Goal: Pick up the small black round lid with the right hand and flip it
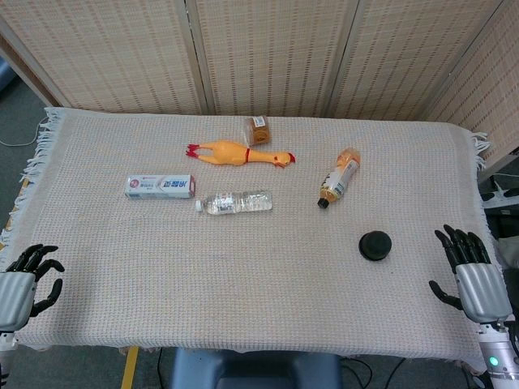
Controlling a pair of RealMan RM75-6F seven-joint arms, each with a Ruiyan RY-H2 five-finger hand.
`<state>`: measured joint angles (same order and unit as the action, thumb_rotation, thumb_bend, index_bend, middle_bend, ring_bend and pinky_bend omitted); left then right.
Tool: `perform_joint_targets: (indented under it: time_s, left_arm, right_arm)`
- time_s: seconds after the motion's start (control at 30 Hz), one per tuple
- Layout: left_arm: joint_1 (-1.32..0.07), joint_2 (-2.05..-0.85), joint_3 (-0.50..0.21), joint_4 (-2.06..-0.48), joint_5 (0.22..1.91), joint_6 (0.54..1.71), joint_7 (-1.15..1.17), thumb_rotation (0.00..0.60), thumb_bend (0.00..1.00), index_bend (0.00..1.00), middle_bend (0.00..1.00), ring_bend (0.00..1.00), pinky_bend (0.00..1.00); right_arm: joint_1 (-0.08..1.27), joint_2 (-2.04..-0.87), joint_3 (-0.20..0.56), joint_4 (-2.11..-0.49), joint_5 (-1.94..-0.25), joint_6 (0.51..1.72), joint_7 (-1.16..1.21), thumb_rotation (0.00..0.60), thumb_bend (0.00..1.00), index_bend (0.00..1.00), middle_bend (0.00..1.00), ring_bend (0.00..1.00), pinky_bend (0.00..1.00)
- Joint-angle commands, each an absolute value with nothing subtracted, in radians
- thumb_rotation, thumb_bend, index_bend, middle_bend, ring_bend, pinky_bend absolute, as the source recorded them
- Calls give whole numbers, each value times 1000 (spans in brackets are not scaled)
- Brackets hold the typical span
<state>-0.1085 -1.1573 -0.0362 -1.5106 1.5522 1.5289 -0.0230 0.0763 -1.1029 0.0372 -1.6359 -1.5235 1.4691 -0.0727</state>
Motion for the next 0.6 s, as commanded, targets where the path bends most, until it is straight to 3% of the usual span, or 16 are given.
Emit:
perform_joint_targets:
  time_s: [0.03,0.37,0.6]
  left_arm:
    - [-104,-1160,-40,-1515,1548,1530,-18,600,442,467,233,166,423]
    - [-100,-1160,-41,-1524,1551,1540,-8,600,441,467,233,166,423]
    - [-107,-1162,-47,-1503,1536,1522,-34,600,441,467,233,166,434]
  right_arm:
    - [78,-1101,35,-1637,-1523,1463,-77,600,181,0,0,0,0]
    - [96,-1096,38,-1627,-1525,1434,-59,600,181,0,0,0,19]
    - [139,-1137,86,-1585,-1455,1382,-72,600,131,0,0,0,31]
